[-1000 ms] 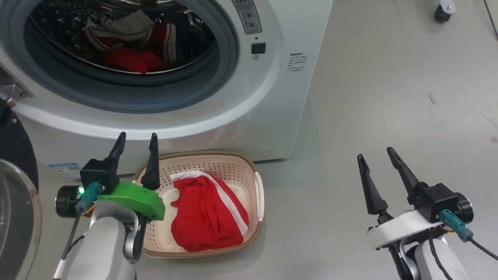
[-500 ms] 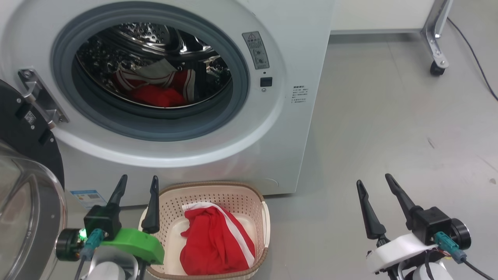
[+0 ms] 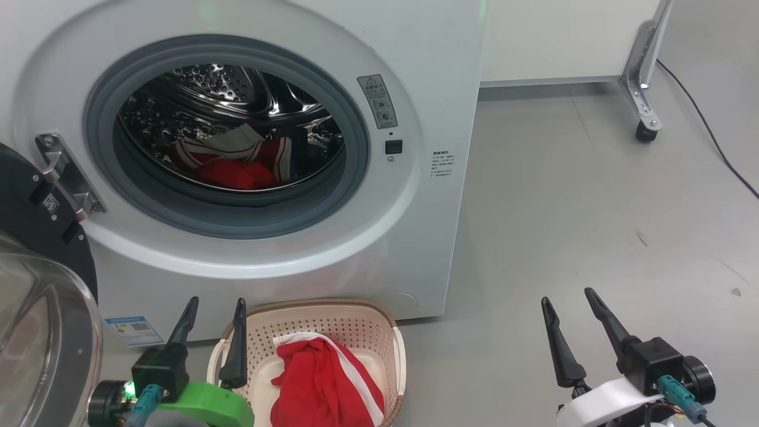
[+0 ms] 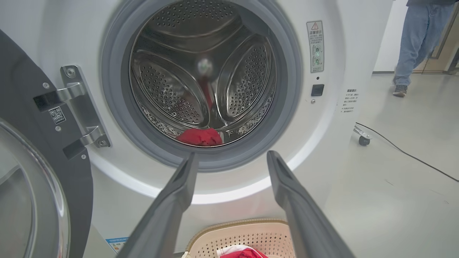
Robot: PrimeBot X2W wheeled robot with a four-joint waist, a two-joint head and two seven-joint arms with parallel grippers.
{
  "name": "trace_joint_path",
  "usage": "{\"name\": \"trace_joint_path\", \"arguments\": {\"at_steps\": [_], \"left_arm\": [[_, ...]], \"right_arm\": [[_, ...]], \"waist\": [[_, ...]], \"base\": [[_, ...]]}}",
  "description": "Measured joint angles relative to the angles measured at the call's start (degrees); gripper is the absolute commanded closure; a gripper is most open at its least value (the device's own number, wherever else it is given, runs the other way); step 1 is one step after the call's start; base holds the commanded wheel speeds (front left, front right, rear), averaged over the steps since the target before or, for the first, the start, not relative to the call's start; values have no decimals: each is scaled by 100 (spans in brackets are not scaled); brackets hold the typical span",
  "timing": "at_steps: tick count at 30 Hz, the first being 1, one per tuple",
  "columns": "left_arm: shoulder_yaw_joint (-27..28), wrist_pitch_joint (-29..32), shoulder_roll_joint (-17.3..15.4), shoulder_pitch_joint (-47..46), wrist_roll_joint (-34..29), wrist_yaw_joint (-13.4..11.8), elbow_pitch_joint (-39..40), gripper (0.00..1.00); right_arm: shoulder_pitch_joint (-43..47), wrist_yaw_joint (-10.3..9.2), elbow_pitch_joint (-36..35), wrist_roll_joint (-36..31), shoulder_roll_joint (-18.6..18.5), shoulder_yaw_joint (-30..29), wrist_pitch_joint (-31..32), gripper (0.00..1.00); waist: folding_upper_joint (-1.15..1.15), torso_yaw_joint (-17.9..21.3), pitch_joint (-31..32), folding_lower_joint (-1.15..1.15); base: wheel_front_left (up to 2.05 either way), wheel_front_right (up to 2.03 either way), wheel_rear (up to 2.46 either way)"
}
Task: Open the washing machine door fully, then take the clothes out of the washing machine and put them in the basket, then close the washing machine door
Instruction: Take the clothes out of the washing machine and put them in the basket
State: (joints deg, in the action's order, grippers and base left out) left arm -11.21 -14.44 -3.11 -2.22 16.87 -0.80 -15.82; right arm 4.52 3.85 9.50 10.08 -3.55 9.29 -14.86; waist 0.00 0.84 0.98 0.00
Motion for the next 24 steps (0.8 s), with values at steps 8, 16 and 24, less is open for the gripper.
{"name": "trace_joint_path", "arguments": {"at_steps": [8, 16, 24], "left_arm": [[-18, 27, -3, 133, 0, -44, 213, 0], [-54, 129, -10, 232, -25, -76, 408, 0], [-97, 290, -23, 268, -24, -93, 450, 0]], "right_arm": [[68, -7, -52, 1, 0, -2, 1, 0], [78, -46, -107, 0, 0, 15, 19, 0], [79, -46, -151, 0, 0, 48, 52, 0]], "waist": [[0, 21, 23, 0], [0, -9, 5, 0], [0, -36, -33, 0]], "base": [[0, 0, 0], [0, 0, 0], [0, 0, 0]]}}
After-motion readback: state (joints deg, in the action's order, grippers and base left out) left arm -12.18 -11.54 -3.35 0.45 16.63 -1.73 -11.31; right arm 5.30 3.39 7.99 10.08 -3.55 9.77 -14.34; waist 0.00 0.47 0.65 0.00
